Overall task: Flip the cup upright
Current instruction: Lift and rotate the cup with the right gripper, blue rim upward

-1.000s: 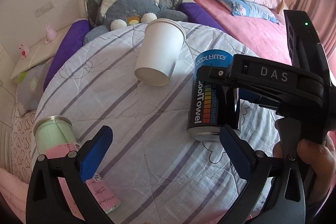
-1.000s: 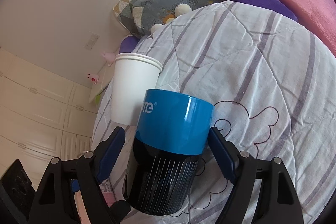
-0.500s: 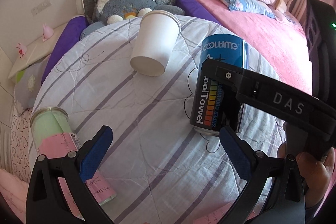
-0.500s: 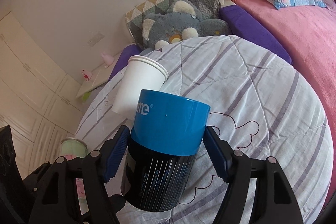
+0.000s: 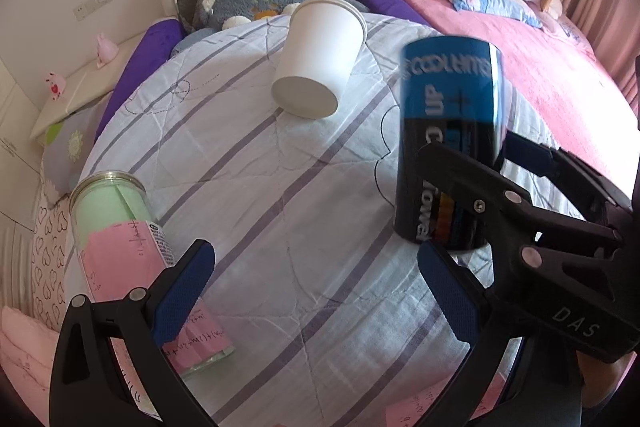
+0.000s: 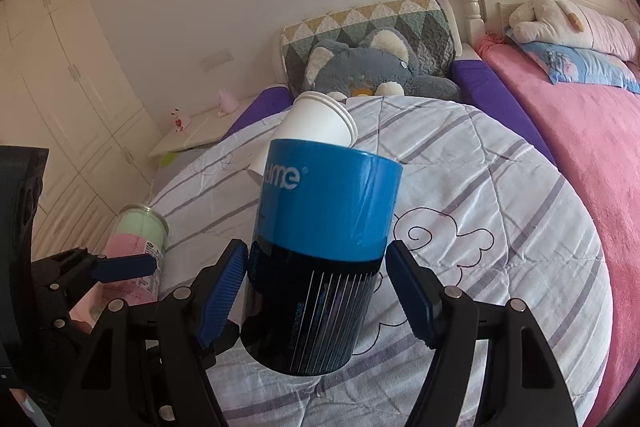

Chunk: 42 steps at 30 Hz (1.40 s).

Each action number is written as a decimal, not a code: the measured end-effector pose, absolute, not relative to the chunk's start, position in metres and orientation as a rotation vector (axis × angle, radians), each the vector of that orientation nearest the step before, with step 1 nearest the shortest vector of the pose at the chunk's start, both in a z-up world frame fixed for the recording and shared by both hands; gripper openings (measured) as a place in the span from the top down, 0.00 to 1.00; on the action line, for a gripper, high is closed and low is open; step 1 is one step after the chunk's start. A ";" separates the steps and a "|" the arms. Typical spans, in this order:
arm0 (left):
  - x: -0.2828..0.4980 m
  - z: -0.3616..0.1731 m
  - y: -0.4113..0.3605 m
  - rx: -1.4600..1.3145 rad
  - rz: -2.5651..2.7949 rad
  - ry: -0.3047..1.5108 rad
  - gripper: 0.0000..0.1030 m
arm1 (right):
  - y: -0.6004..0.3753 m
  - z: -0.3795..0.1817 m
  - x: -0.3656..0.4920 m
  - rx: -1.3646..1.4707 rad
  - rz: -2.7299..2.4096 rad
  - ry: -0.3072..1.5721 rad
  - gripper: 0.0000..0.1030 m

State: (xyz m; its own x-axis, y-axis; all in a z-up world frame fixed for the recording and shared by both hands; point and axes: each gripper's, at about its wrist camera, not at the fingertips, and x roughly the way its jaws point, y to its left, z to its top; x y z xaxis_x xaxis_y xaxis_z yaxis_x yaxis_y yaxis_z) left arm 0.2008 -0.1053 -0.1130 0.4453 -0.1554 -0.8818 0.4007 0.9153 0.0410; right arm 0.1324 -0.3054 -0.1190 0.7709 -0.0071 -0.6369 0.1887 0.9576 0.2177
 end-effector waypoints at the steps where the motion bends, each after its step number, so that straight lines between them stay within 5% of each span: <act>1: 0.200 -0.114 -0.106 0.264 -0.350 1.058 0.00 | -0.304 -0.119 0.131 0.262 -0.107 0.683 0.29; 7: 0.198 -0.113 -0.103 0.254 -0.348 1.066 0.00 | -0.306 -0.124 0.129 0.253 -0.082 0.691 0.40; 12: 0.199 -0.105 -0.103 0.228 -0.369 1.050 0.00 | -0.321 -0.118 0.133 0.368 -0.046 0.720 0.39; 15: 0.205 -0.101 -0.107 0.224 -0.377 1.045 0.00 | -0.336 -0.115 0.139 0.468 -0.050 0.753 0.26; 19: 0.216 -0.095 -0.112 0.196 -0.411 1.058 0.00 | -0.354 -0.118 0.145 0.582 -0.039 0.779 0.24; 39: 0.279 -0.098 -0.131 0.243 -0.385 1.092 0.00 | -0.393 -0.154 0.216 0.803 0.062 0.965 0.24; 42: 0.281 -0.101 -0.130 0.240 -0.383 1.097 0.00 | -0.396 -0.157 0.223 0.799 0.072 0.953 0.33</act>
